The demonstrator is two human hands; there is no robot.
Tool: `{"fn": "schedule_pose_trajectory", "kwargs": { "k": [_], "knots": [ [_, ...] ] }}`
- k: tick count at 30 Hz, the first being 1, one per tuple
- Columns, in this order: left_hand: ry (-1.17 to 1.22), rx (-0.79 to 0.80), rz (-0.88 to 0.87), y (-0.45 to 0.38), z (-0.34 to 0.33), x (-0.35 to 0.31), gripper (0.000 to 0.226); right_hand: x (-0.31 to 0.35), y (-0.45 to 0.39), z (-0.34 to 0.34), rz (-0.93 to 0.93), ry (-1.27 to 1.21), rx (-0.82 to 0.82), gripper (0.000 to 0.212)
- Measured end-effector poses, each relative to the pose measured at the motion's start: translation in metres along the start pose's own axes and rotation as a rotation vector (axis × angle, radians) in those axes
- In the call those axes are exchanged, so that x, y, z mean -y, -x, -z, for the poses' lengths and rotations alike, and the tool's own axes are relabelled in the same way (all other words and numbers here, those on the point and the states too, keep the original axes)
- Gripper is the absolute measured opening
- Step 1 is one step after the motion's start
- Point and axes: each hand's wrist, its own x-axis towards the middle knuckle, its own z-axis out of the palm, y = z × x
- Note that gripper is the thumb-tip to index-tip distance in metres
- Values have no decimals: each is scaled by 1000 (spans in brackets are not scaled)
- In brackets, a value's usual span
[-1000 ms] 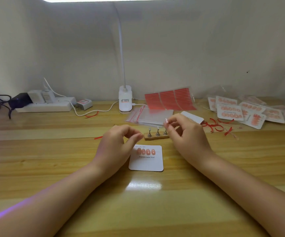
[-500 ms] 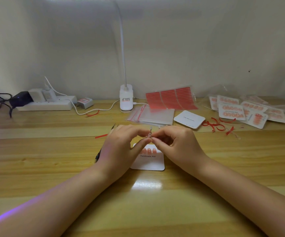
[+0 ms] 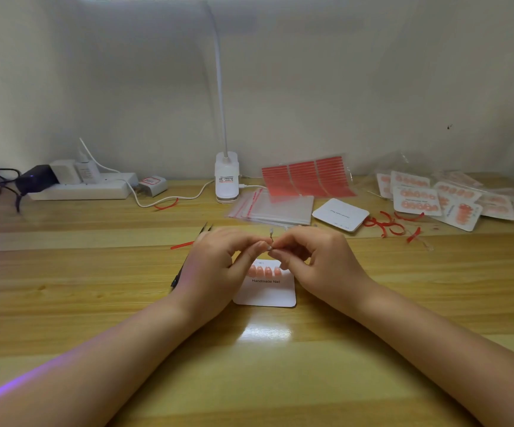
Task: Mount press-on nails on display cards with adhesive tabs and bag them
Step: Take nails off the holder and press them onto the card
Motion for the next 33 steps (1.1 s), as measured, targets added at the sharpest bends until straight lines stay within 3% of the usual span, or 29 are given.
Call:
{"fn": "schedule_pose_trajectory", "kwargs": {
  "k": [4,6,10,14,18,27,33],
  "knots": [
    [95,-104,55,1,-2,1,13,2,0,0,-25,-42,9,3],
    [139,-147,136,-1,1,3,15,1,0,2,-68,-61,-11,3],
    [127,-111,198,-1,2,4,19,-8,-5,16,-297,-214,-184,8],
    [109,-65,212,-1,1,4,20,-28,-8,39,-428,-153,-334,6],
    [111,-42,236,-2,2,3,18,-45,-7,45,-538,-18,-292,9],
    [107,-1,232,-2,4,-2,22,-57,-7,37,-533,247,-97,11],
    [89,-7,222,-2,2,1,22,-52,-8,39,-556,281,-140,21]
  ]
}}
